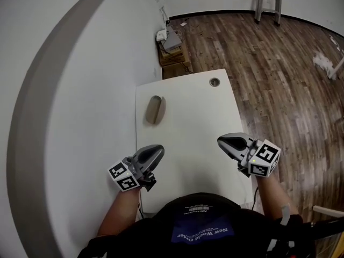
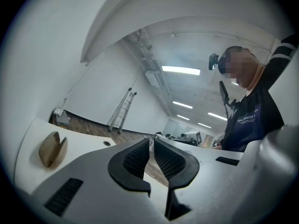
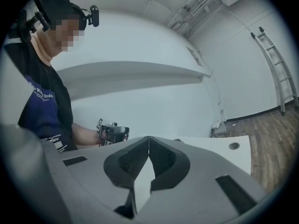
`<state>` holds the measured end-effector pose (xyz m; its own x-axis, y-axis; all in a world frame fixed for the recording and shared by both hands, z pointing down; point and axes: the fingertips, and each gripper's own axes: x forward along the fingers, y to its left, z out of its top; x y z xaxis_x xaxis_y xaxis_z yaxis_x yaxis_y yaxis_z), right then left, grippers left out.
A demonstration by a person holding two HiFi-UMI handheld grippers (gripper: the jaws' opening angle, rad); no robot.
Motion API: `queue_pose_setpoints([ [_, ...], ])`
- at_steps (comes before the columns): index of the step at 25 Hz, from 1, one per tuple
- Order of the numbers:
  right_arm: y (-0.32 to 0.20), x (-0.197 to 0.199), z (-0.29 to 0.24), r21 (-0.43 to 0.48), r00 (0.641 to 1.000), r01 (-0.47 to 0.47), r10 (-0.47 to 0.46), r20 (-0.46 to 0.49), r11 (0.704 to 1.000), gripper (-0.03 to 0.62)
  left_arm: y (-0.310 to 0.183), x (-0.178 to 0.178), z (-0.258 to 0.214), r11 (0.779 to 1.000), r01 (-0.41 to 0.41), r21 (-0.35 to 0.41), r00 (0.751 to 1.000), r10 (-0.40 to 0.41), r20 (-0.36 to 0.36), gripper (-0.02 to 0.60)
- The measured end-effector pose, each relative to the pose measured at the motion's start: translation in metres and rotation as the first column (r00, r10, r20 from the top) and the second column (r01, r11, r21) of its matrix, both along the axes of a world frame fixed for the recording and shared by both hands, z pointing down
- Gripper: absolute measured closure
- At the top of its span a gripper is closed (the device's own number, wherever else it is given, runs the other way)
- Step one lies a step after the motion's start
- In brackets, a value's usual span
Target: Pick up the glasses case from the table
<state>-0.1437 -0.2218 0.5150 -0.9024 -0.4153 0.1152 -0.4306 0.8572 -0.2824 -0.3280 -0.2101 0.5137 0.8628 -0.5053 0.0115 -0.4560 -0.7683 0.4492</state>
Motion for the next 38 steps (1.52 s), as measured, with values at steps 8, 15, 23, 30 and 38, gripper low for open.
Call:
queue_pose_setpoints([
  [8, -0.07, -0.035, 0.022, -0.001, 0.998, 0.061, -0.061, -0.001, 0.998, 0.591, -0.079, -0.058, 0.036, 0.979, 0.204, -0.028, 0.976, -0.201, 0.084, 0.462],
  [15, -0.115, -0.055, 0.053, -0.003, 0.996, 0.094, -0.094, -0.008, 0.996, 0.591, -0.16, -0.093, 0.083, 0.935, 0.355, -0.018, 0.922, -0.348, 0.168, 0.373],
  [23, -0.168, -0.083, 0.085, -0.021, 0.994, 0.106, -0.106, 0.0, 0.994, 0.591, -0.247, -0.137, 0.155, 0.892, 0.448, -0.06, 0.854, -0.407, 0.323, 0.239],
  [30, -0.188, -0.097, 0.101, -0.053, 0.992, 0.129, -0.129, 0.001, 0.99, 0.591, -0.278, -0.149, 0.207, 0.87, 0.48, -0.116, 0.812, -0.39, 0.434, 0.232],
  [38, -0.198, -0.101, 0.115, -0.068, 0.991, 0.133, -0.133, -0.002, 0.989, 0.591, -0.291, -0.146, 0.244, 0.859, 0.488, -0.157, 0.802, -0.369, 0.47, 0.224],
])
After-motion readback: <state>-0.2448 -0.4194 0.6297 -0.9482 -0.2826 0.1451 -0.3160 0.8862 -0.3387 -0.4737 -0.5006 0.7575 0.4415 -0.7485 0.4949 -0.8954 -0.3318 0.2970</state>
